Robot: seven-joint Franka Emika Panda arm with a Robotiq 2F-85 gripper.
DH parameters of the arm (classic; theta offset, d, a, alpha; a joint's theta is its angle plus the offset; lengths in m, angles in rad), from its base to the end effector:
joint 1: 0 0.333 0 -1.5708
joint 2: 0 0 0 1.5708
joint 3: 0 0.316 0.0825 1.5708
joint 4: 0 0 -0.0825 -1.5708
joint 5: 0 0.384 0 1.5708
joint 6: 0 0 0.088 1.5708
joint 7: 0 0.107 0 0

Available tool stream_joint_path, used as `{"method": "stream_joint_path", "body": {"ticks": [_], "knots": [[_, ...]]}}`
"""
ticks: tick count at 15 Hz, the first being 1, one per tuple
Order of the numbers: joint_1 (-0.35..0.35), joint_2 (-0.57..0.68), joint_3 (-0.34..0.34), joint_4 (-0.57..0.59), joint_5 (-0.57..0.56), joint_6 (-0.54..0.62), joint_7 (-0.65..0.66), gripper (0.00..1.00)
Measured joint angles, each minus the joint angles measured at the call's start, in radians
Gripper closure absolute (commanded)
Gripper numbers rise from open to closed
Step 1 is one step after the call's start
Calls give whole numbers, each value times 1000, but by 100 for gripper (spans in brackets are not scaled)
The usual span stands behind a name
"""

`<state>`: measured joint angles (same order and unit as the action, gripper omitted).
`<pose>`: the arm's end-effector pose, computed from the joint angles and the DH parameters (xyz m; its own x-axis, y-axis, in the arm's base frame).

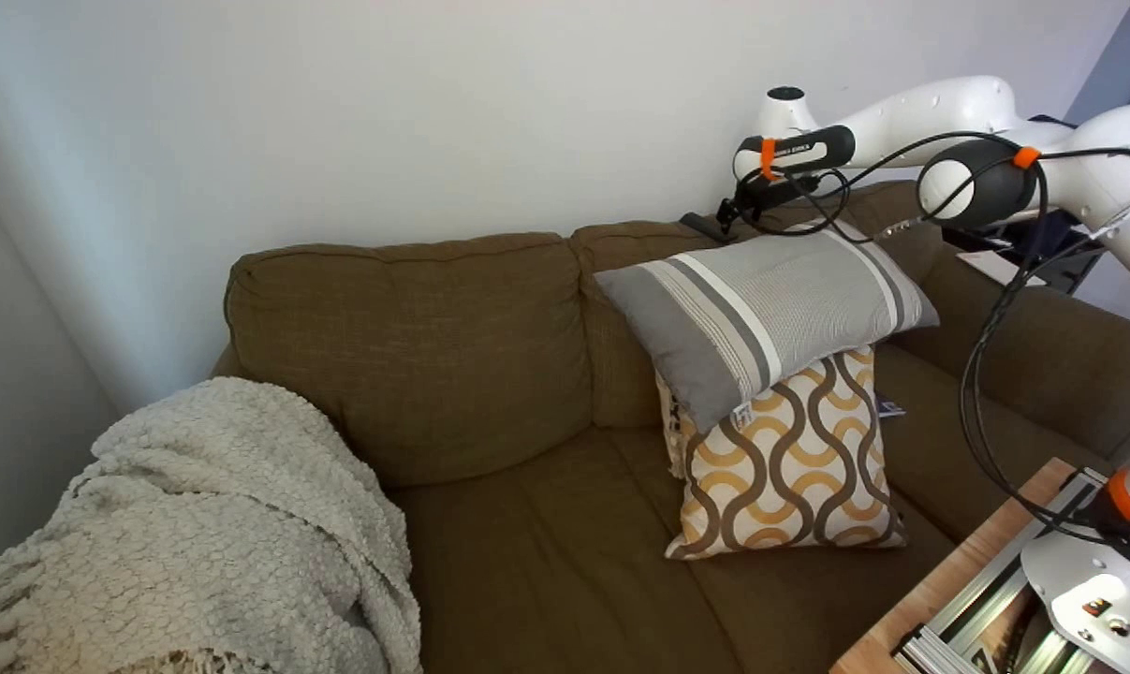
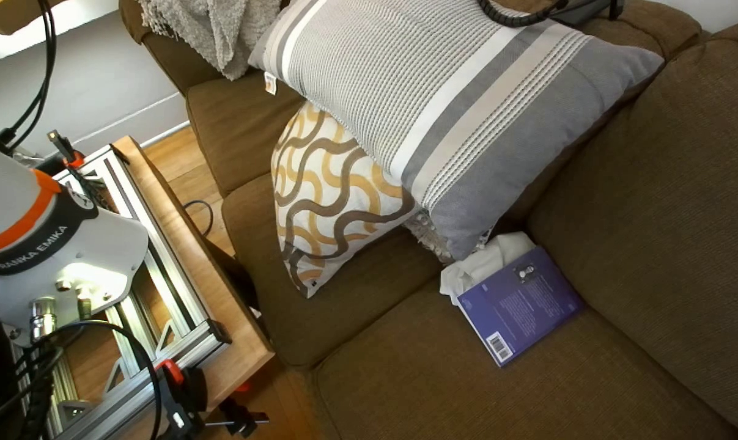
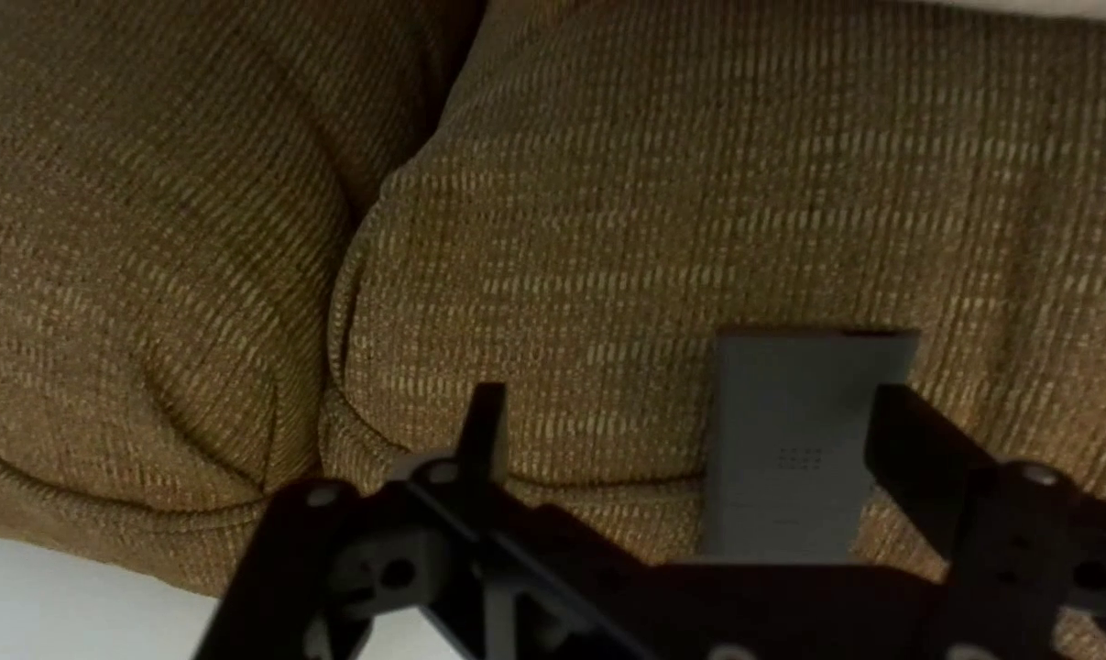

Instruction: Pick up the black remote and put it on the gray pillow

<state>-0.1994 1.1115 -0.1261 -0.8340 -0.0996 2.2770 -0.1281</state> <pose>0.7963 -0.2184 0.2663 0.9576 -0.0177 0.2874 -0.0908 -0.9658 0.2429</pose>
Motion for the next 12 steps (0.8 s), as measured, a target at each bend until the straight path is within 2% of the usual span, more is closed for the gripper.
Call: {"method": "stream_joint_path", "body": {"ticks": [5, 6, 7, 8, 12], "knots": [[-4, 59, 43, 80, 8, -81, -33, 0], [-1, 71, 43, 95, 8, -88, -33, 25], [1, 84, 42, 109, 6, -91, -33, 26], [3, 99, 40, 125, 5, -91, -33, 32], [5, 147, 26, 186, -1, -80, -31, 65]]}}
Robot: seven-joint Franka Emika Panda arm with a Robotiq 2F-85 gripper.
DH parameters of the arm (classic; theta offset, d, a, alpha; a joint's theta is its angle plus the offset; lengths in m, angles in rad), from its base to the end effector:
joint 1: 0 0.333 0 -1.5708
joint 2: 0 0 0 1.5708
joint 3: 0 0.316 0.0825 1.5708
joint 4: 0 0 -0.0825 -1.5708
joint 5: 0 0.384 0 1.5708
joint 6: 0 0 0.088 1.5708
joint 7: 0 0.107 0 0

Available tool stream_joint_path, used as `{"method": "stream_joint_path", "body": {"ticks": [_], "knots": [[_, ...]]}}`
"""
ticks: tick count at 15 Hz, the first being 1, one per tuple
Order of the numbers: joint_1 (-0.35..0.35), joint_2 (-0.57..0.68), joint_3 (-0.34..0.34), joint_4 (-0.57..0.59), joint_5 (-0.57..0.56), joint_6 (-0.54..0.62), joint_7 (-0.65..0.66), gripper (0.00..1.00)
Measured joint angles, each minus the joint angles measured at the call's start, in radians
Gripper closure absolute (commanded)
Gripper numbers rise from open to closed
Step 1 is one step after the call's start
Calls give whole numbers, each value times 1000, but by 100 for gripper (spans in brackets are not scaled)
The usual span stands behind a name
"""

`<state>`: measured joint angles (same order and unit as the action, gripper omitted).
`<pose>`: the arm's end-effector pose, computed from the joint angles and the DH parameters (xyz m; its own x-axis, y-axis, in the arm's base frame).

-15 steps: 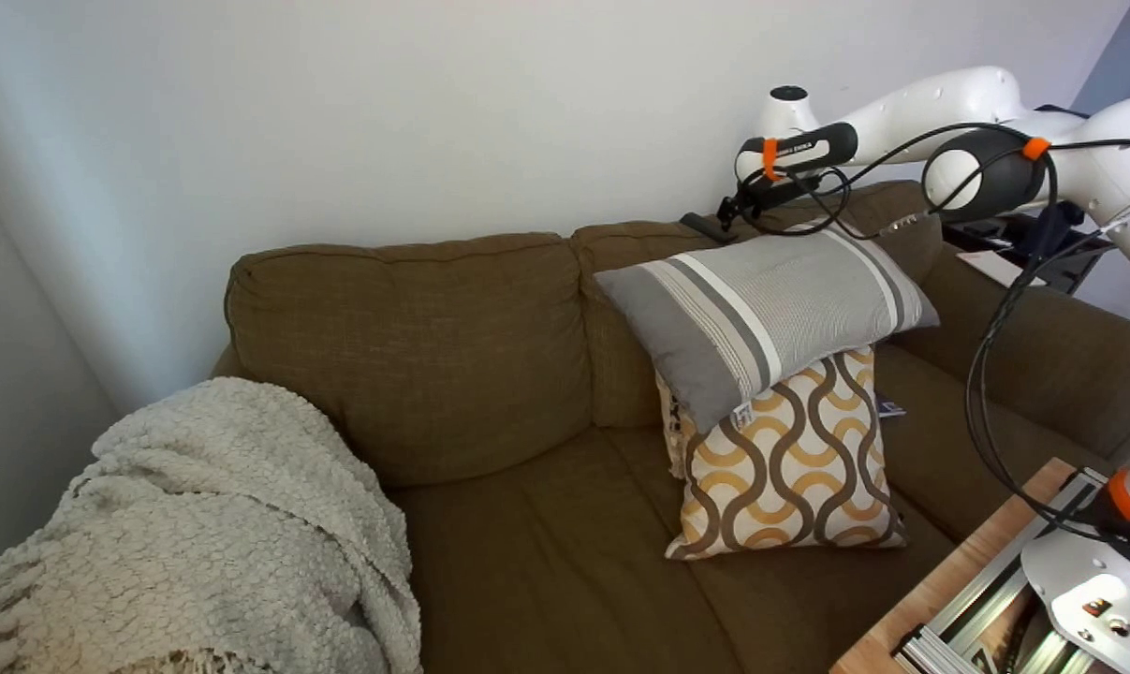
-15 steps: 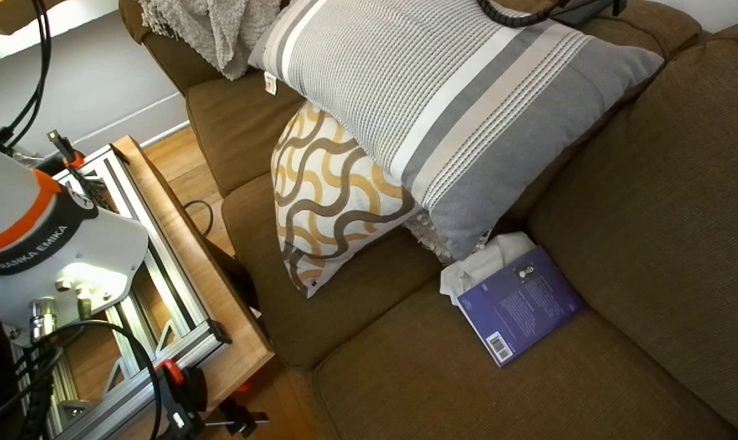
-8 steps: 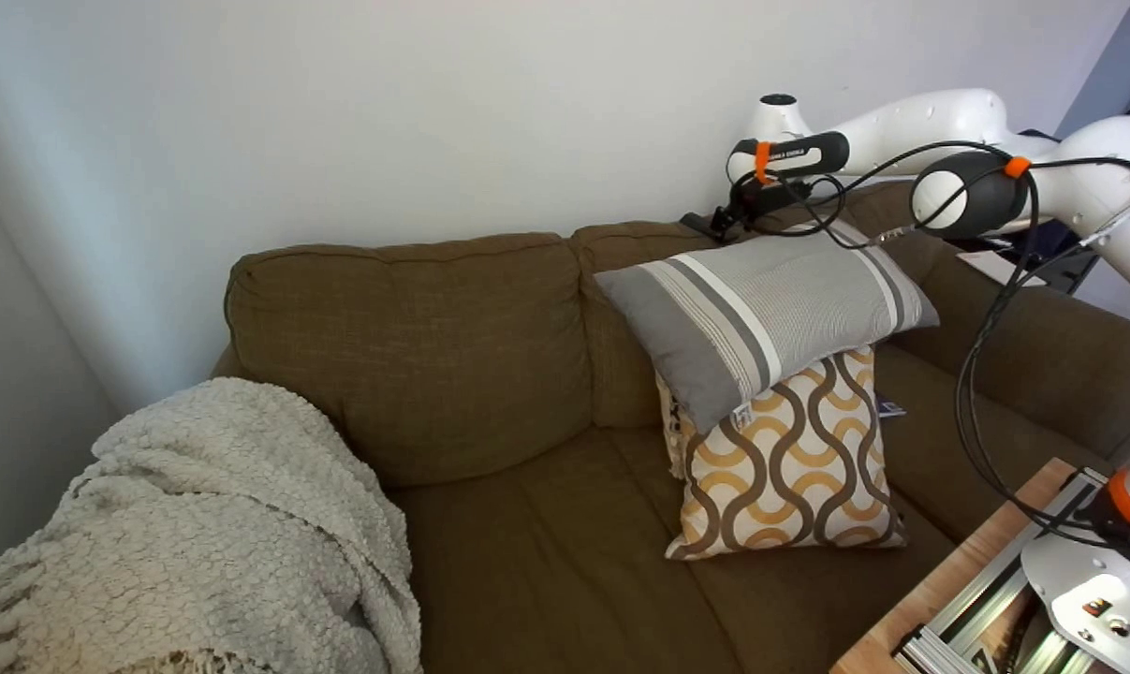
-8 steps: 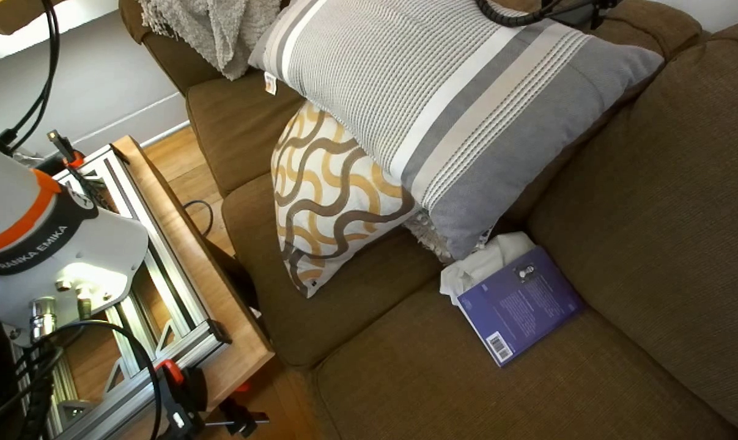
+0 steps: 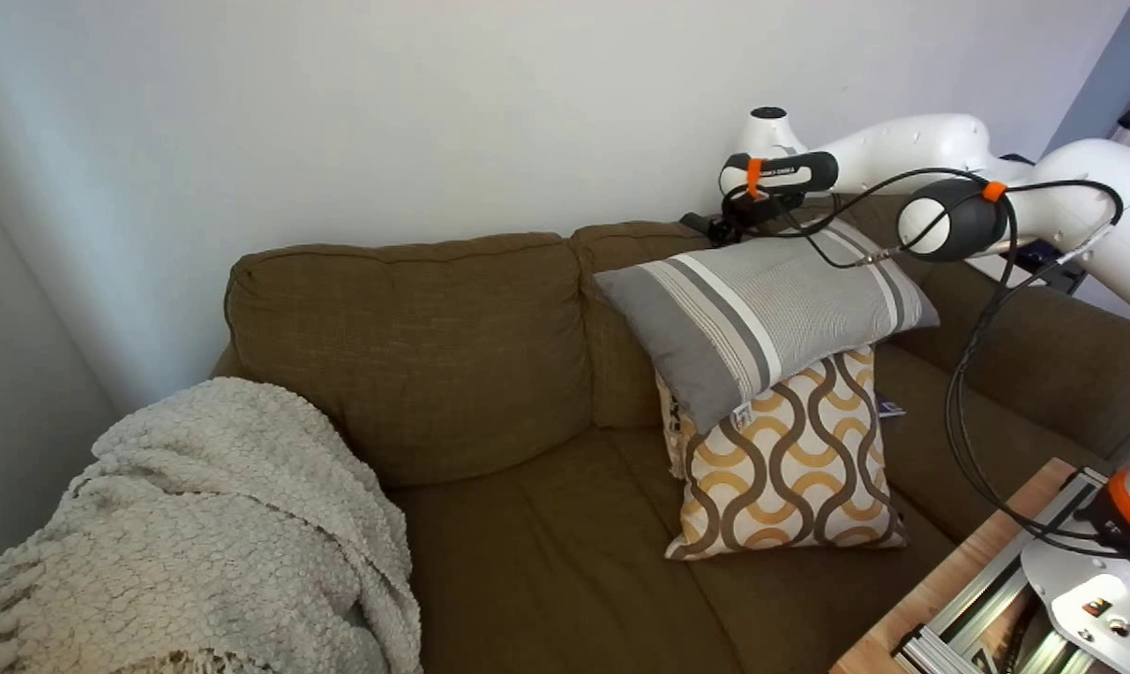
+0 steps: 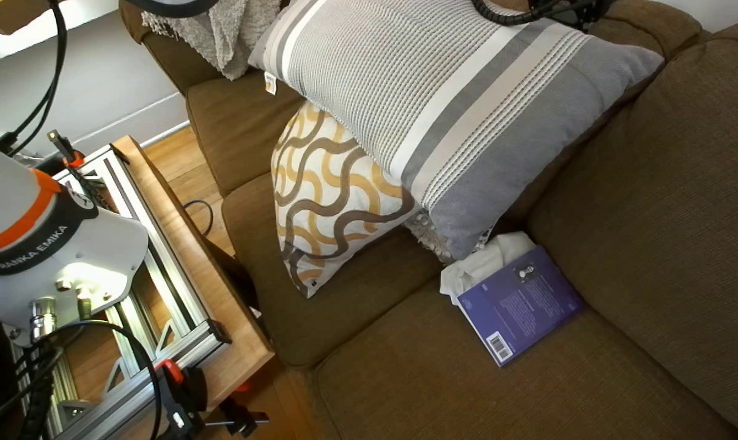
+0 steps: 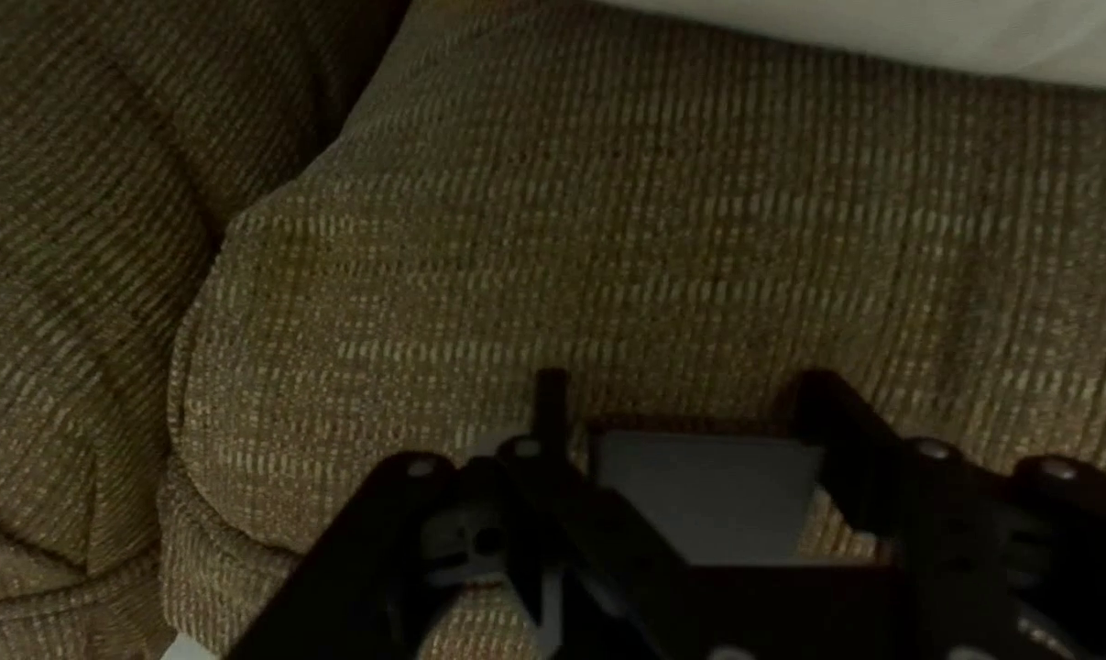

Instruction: Pick up the black remote and put it on the gray pillow

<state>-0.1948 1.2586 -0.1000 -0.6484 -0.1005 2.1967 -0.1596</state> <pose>0.8068 -0.1991 0.2275 0.9695 0.0241 0.2439 -0.0338 -0.9725 0.2305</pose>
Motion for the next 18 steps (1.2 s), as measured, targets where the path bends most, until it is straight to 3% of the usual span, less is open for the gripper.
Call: {"method": "stream_joint_path", "body": {"ticks": [2, 8, 18], "knots": [[1, 7, -3, 24, 0, 26, 0, 77], [24, -11, -2, 75, 0, 72, -4, 77], [41, -113, -3, 54, -5, -83, -150, 77]]}}
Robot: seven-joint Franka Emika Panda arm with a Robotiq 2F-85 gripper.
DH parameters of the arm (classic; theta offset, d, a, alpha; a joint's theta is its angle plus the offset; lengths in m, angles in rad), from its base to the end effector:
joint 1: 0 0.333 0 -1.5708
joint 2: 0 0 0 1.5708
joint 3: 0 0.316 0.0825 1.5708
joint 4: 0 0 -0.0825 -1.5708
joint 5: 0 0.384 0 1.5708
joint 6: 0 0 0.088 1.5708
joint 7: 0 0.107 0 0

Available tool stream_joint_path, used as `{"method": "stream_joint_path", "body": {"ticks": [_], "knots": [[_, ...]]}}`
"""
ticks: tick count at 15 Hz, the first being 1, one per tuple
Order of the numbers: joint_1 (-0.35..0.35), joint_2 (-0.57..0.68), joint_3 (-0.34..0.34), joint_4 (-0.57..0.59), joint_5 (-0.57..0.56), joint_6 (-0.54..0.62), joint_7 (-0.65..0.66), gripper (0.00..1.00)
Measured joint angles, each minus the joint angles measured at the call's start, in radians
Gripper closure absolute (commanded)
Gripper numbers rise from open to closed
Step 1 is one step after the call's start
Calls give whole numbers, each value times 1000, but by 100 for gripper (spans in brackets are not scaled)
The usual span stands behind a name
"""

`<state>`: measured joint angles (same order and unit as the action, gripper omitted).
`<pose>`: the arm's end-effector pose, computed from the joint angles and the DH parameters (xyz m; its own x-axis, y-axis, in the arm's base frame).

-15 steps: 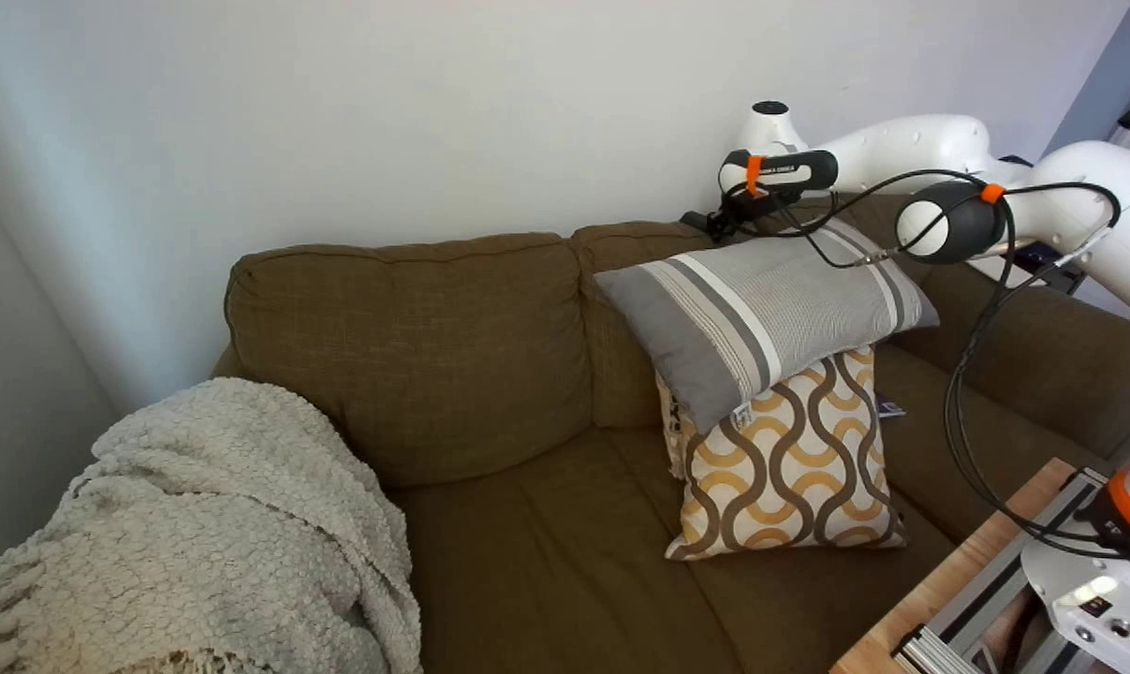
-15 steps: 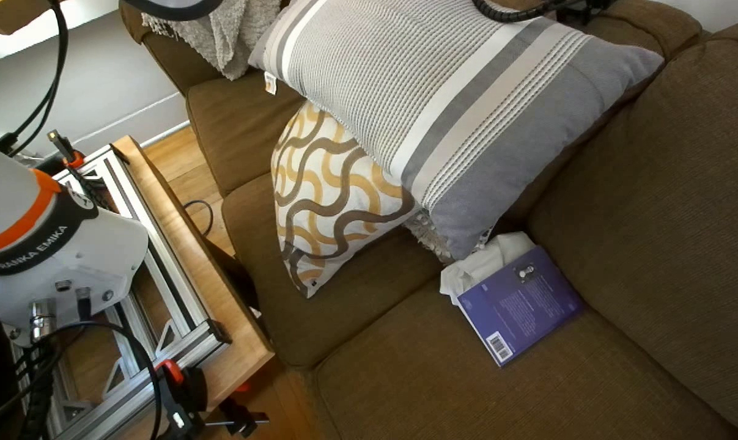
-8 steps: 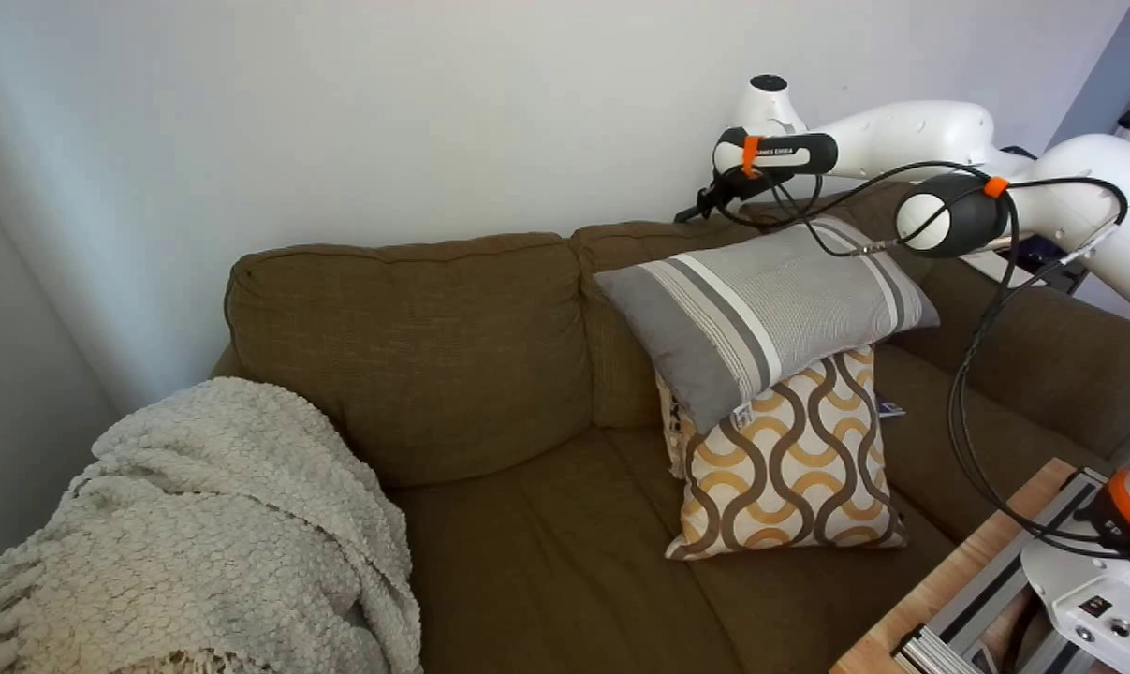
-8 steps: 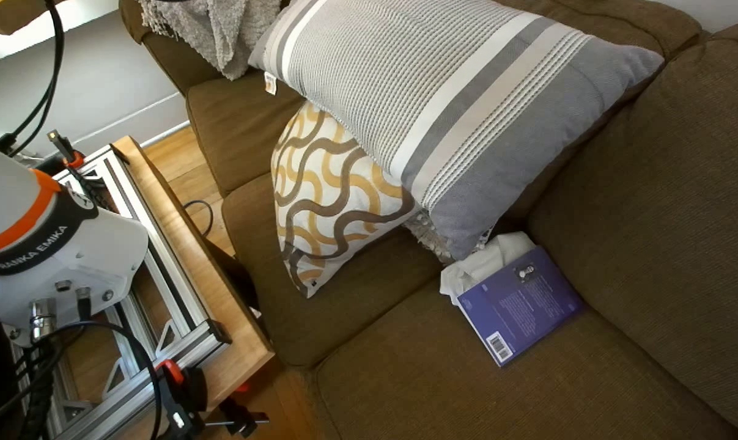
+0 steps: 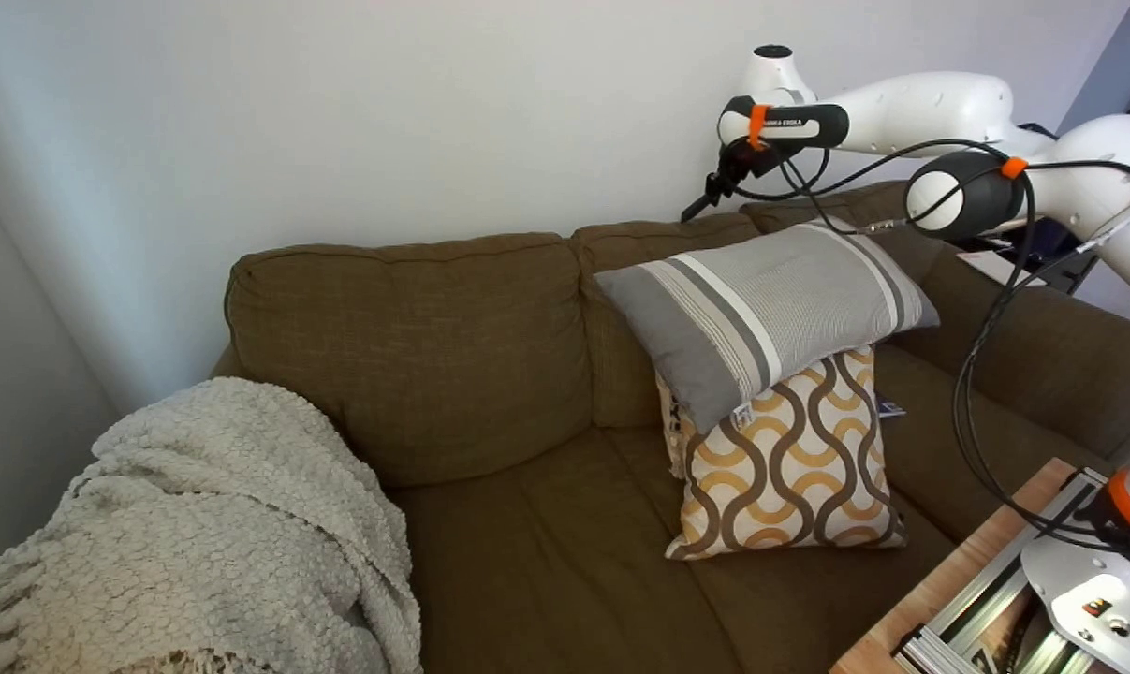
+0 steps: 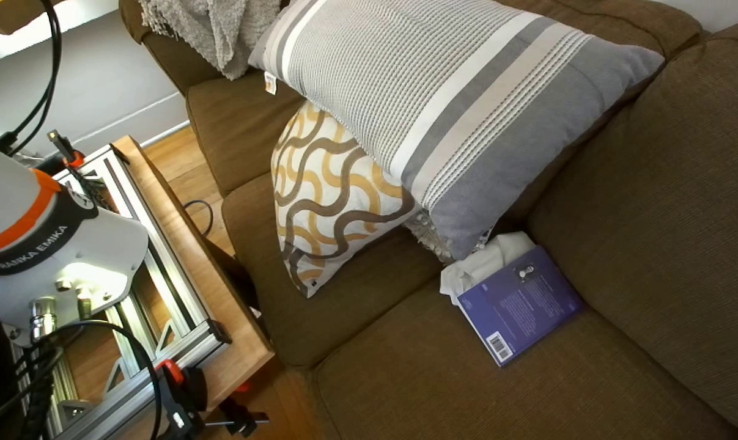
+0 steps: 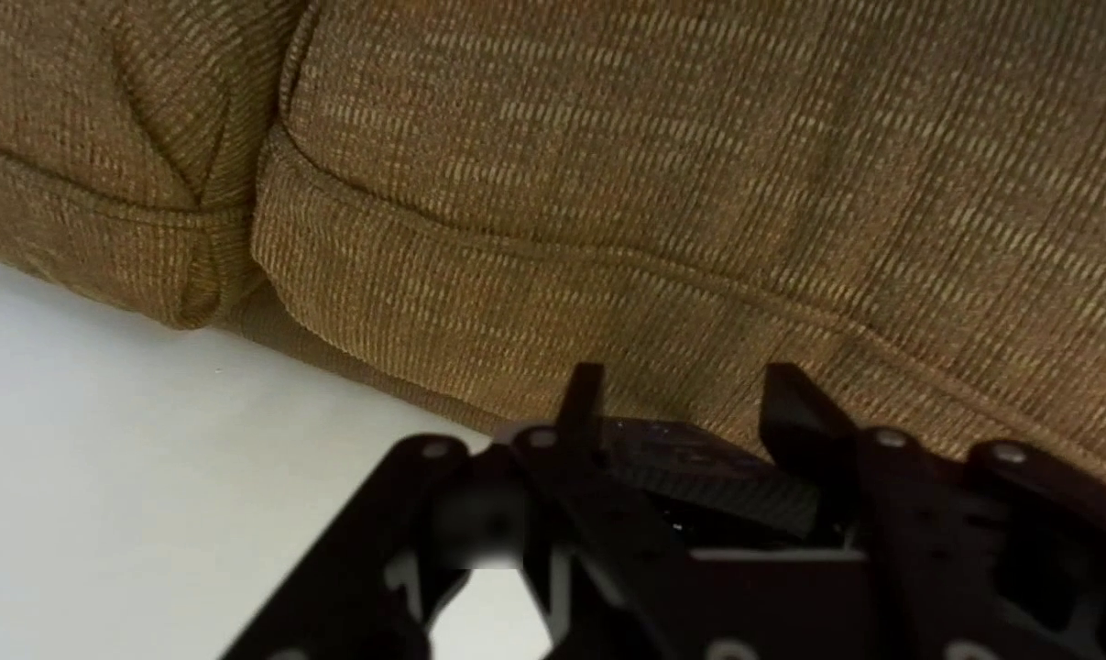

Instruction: Pick up the black remote and put it on the gray pillow

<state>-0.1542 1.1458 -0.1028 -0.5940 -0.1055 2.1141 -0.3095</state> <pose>0.8184 -0.1674 0.3398 0.9379 0.2033 0.2811 0.1168 -0.9480 0.2960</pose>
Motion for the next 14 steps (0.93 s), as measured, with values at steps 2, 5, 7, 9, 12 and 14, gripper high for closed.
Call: {"method": "stream_joint_path", "body": {"ticks": [2, 5, 7, 9, 12, 14], "knots": [[0, -23, 1, -15, 0, 0, -28, 77], [0, -74, 1, -43, 0, 0, -71, 77], [-2, -120, 5, -77, 2, 0, -107, 77], [-7, -173, 13, -125, 6, 3, -147, 77], [-17, -260, 32, -232, 16, 38, -180, 77], [-26, -317, 49, -316, 34, 92, -196, 77]]}}
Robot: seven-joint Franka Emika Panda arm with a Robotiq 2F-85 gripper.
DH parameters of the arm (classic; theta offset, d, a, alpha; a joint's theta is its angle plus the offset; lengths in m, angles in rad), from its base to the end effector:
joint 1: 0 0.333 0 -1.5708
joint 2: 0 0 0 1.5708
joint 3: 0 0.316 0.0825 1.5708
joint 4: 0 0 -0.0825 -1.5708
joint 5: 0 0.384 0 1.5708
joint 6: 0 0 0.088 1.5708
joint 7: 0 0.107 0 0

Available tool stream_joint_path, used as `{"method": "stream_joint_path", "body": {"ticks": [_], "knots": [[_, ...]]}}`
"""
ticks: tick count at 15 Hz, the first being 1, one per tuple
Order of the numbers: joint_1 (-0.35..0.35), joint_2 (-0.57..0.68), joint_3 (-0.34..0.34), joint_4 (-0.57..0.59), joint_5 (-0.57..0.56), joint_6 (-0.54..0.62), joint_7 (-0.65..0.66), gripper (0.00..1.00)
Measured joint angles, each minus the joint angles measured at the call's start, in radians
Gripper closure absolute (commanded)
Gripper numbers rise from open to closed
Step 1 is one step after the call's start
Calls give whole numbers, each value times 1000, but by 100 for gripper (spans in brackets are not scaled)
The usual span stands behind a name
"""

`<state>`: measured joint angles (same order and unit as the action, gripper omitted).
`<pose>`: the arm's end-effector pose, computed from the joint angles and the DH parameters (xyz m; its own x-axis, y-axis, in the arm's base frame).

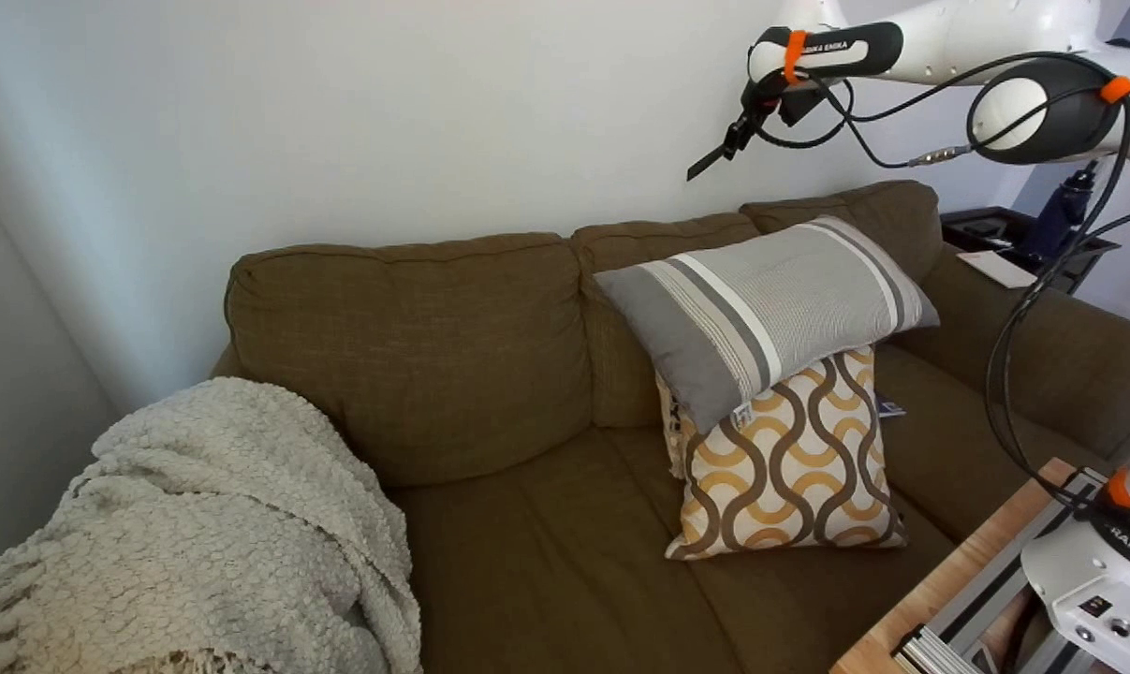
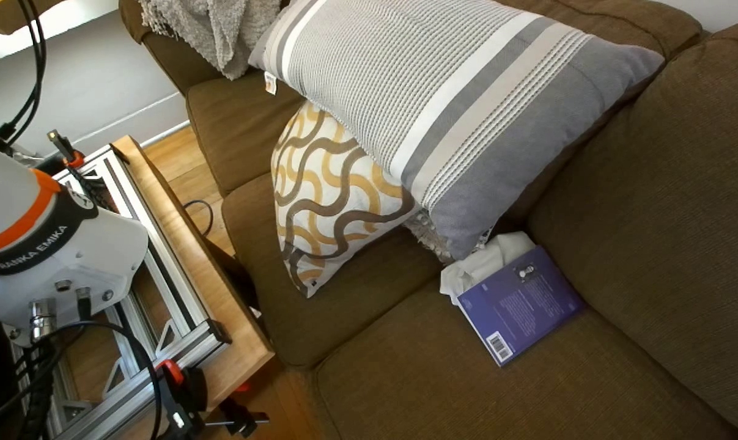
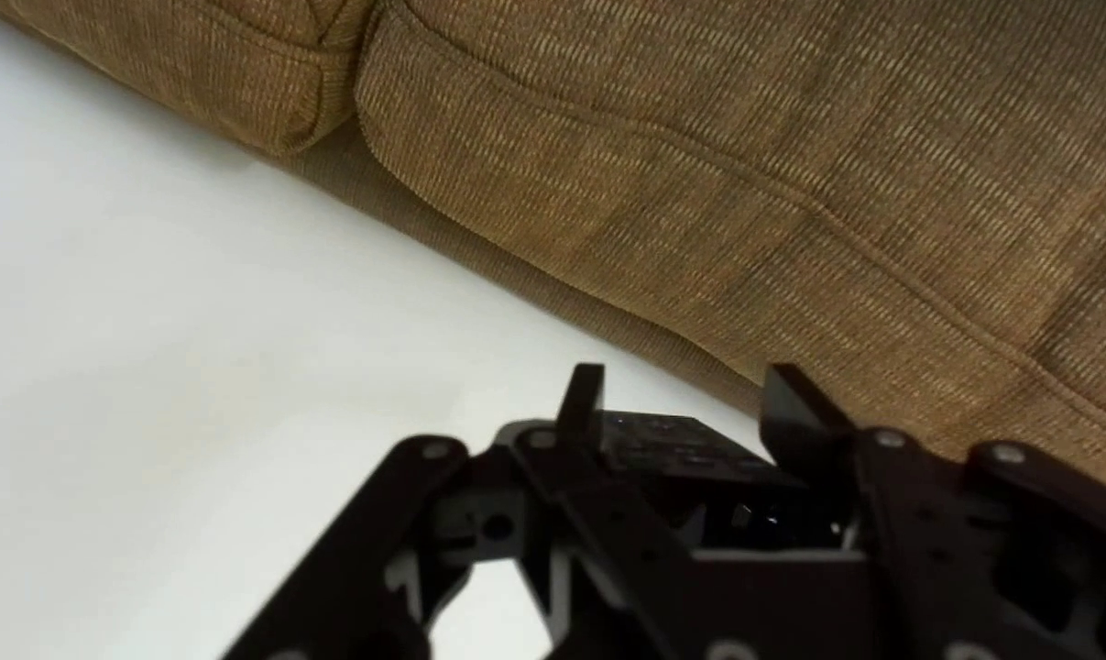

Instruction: Pick up the black remote and put it on the gray pillow

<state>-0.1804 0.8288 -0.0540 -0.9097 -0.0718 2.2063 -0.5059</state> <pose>0.7893 -0.1718 0.4478 0.8714 0.3553 0.3384 0.2515 -0.9156 0.3136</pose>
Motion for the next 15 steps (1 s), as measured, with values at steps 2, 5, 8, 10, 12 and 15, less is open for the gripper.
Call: {"method": "stream_joint_path", "body": {"ticks": [2, 5, 8, 10, 12, 15], "knots": [[-7, -53, 15, -85, 21, 76, -11, 77], [-12, -129, 29, -219, 49, 191, -11, 77], [-12, -202, 32, -352, 60, 282, 5, 77], [-14, -253, 35, -441, 60, 335, 14, 77], [-22, -309, 42, -535, 60, 394, 7, 77], [-65, -397, 75, -680, 89, 473, -54, 77]]}}
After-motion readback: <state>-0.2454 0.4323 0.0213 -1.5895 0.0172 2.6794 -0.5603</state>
